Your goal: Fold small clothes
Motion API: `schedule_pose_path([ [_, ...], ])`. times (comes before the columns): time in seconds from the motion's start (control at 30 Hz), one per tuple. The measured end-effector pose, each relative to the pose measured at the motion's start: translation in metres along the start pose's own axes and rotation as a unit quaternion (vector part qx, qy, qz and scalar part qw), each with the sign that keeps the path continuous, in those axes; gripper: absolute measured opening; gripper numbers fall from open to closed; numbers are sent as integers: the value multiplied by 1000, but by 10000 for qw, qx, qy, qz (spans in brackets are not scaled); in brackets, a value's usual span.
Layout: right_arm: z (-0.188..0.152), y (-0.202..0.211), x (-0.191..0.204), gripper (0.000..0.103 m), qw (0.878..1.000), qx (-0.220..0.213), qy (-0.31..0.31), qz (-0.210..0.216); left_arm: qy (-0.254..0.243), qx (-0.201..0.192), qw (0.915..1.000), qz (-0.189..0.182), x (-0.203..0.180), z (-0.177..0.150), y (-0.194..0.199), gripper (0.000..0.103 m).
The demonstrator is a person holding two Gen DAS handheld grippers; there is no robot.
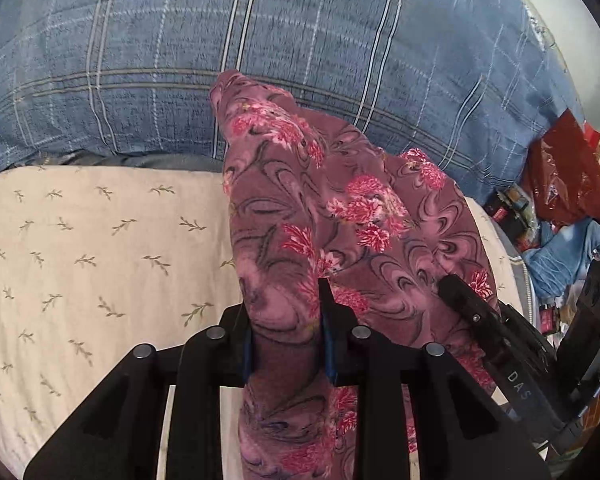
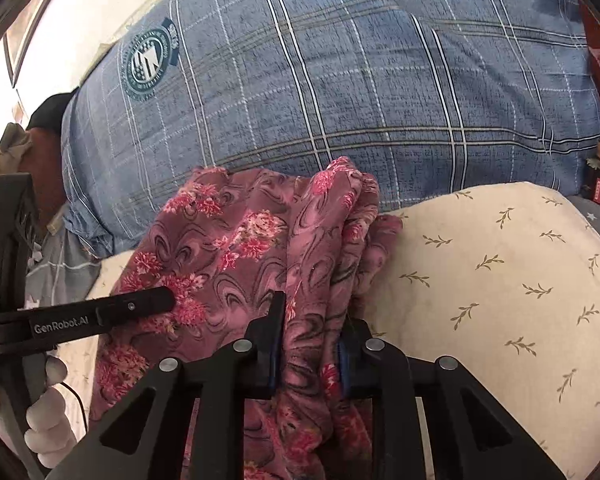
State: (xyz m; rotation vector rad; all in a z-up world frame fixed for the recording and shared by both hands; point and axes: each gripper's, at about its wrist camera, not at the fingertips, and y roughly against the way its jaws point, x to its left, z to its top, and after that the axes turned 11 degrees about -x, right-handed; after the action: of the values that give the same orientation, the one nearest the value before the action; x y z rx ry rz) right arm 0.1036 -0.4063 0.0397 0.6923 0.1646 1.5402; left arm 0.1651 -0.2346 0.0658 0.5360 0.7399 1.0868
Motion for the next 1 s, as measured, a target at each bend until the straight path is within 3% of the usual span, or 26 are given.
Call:
schedule_pose_path([
  [0.17, 0, 14, 27, 21, 9999, -71, 54, 103, 71, -190, 9998, -31, 12, -2, 32, 23],
  [0.4, -5, 44, 69, 20, 9979, -210, -156, 594, 249, -340, 9990, -115, 31, -4, 73, 23],
  [0.7, -52, 53, 124, 20, 9850, 102, -780, 1534, 499, -332, 9982, 51, 90, -27, 130, 23],
  [0.83, -87, 38, 132, 20, 9821, 398, -1023, 1528, 809, 77, 9966, 110, 134, -56, 117, 23],
  [0.93, -121, 13, 130, 21, 9853, 809, -982, 1143, 1052, 644, 9919, 316, 163, -84, 81, 26],
  [1.0, -134, 5, 126, 25, 9869, 901, -917, 975, 1129, 703, 9909, 205, 174, -93, 71, 31],
])
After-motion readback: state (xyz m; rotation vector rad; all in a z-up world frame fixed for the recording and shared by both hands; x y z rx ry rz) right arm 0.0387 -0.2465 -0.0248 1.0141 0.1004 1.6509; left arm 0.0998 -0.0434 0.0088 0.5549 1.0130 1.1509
